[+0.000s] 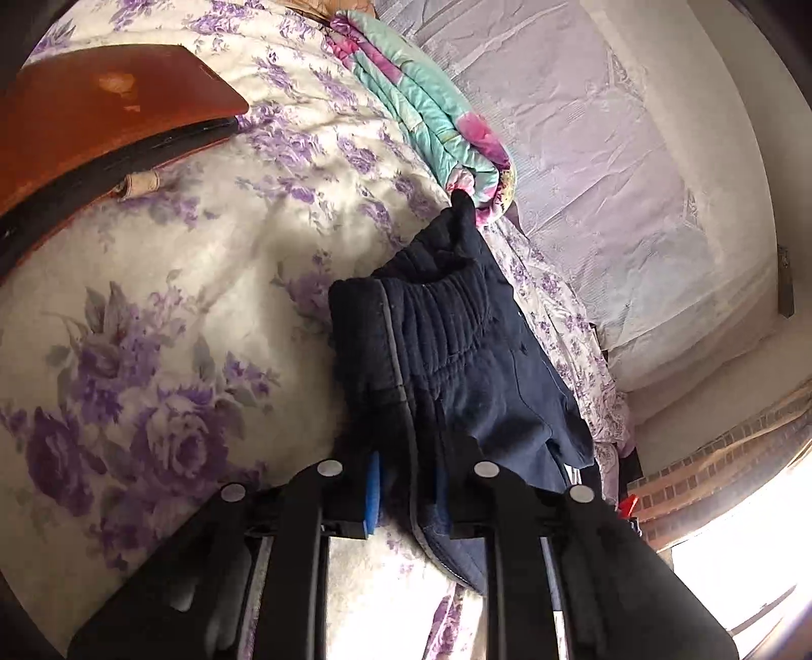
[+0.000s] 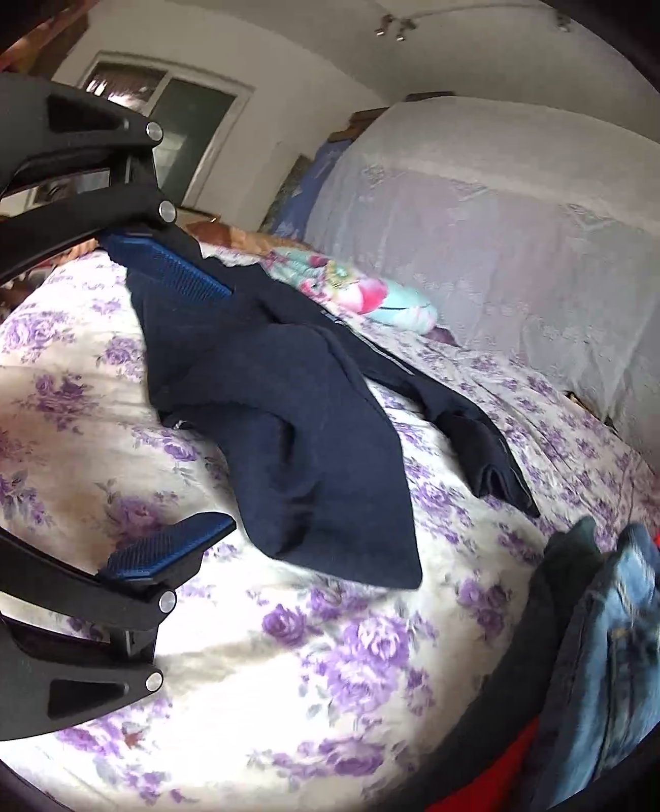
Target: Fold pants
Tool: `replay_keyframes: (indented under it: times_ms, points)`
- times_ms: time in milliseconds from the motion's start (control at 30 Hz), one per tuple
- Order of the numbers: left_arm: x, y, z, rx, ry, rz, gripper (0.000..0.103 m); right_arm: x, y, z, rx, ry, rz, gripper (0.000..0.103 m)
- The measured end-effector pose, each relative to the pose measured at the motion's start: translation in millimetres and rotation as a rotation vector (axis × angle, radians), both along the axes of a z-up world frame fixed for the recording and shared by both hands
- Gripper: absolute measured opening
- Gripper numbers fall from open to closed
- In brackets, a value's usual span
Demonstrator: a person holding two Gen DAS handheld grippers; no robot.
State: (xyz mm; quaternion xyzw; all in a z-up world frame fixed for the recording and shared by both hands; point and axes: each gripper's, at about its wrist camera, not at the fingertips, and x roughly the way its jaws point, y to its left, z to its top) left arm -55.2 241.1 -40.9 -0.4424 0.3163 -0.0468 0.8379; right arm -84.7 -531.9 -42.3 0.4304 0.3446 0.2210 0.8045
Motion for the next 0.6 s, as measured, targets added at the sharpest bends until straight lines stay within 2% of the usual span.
replay_keyframes:
  times_ms: [133, 233, 300, 367, 400, 500, 600]
  points:
    - [2, -7, 4, 0.068, 0.003, 0.022, 0.019, 10, -5, -16, 0.009, 0.047, -0.081, 0.058]
    - [0, -9, 4, 0.077, -0.025, 0.033, 0.02, 28, -3, -17, 0.024, 0.055, -0.128, 0.057]
    - [-3, -10, 5, 0.077, -0.056, 0.022, 0.031, 39, 0, -17, 0.016, 0.06, -0.155, 0.056]
    - [-2, -13, 8, 0.093, -0.07, 0.003, 0.037, 50, 5, -14, -0.027, 0.062, -0.164, 0.05]
    - [-2, -15, 9, 0.105, -0.077, -0.005, 0.041, 53, 7, -13, -0.044, 0.062, -0.166, 0.046]
    - [1, -19, 12, 0.134, -0.091, -0.026, 0.05, 54, 9, -2, -0.095, 0.026, -0.176, 0.006]
    - [2, -23, 15, 0.161, -0.09, -0.035, 0.053, 36, 5, 30, -0.165, -0.065, -0.197, 0.001]
